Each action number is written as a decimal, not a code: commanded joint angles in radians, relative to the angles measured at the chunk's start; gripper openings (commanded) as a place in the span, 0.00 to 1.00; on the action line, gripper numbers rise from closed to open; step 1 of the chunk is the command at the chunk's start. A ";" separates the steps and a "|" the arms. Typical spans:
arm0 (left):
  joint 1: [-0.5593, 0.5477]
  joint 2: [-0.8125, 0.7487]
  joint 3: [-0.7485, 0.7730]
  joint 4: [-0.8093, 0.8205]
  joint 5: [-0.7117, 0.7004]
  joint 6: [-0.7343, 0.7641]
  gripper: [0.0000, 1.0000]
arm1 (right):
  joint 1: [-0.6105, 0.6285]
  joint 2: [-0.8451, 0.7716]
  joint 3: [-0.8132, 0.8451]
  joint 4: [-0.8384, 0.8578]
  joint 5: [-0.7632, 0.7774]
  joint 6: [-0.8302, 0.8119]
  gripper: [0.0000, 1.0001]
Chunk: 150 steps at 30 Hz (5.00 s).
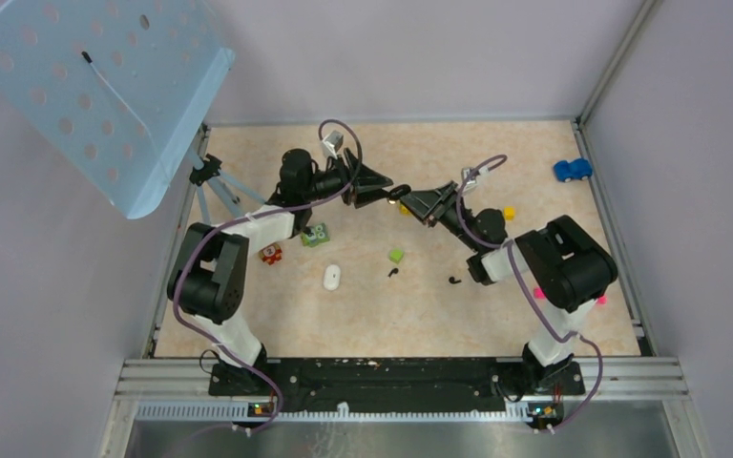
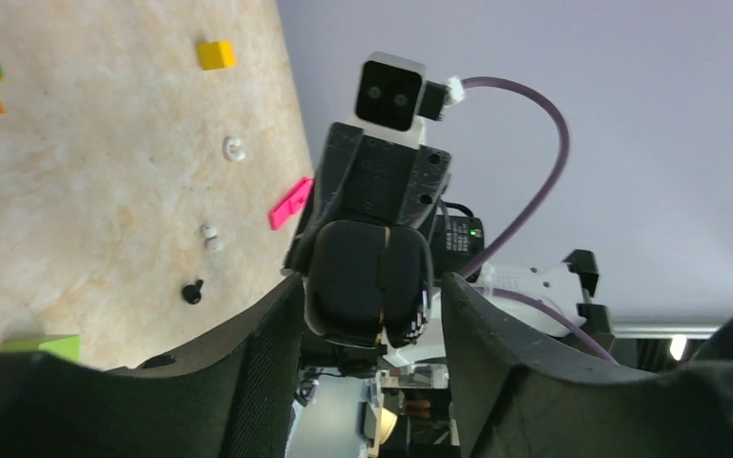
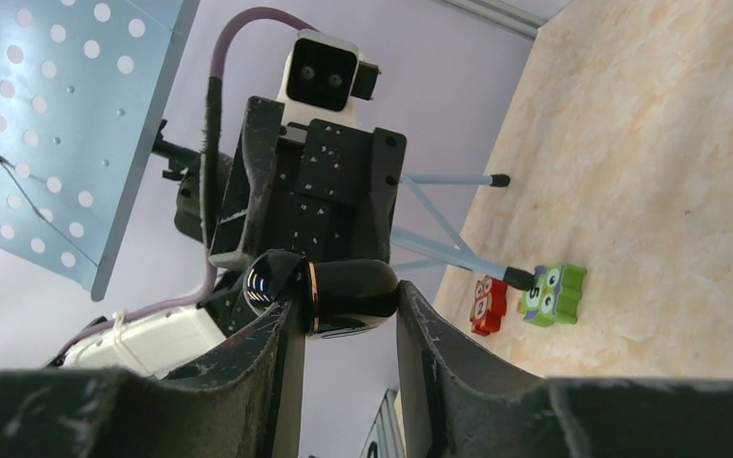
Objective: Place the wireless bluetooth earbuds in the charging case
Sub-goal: Pass from the left arm to the right, then pass from the right arm to the left, then pass from the left arm to the right
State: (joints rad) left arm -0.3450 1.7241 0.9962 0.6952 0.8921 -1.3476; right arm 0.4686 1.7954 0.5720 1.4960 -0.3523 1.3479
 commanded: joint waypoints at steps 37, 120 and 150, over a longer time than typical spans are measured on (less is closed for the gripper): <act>-0.236 -0.138 0.350 -1.050 -0.363 1.004 0.75 | -0.106 -0.331 0.243 -1.312 -0.371 -0.704 0.02; -0.086 -0.097 0.097 -0.760 0.027 0.734 0.00 | -0.107 -0.619 0.210 -1.828 0.330 -0.916 0.73; -0.055 -0.047 0.152 -0.891 0.045 0.802 0.00 | 0.125 -0.380 0.160 -1.828 0.439 -0.945 0.28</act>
State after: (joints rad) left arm -0.4042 1.6844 1.1294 -0.2432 0.9226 -0.5373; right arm 0.5827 1.4025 0.7185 -0.3744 0.0677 0.4129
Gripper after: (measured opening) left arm 0.224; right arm 0.294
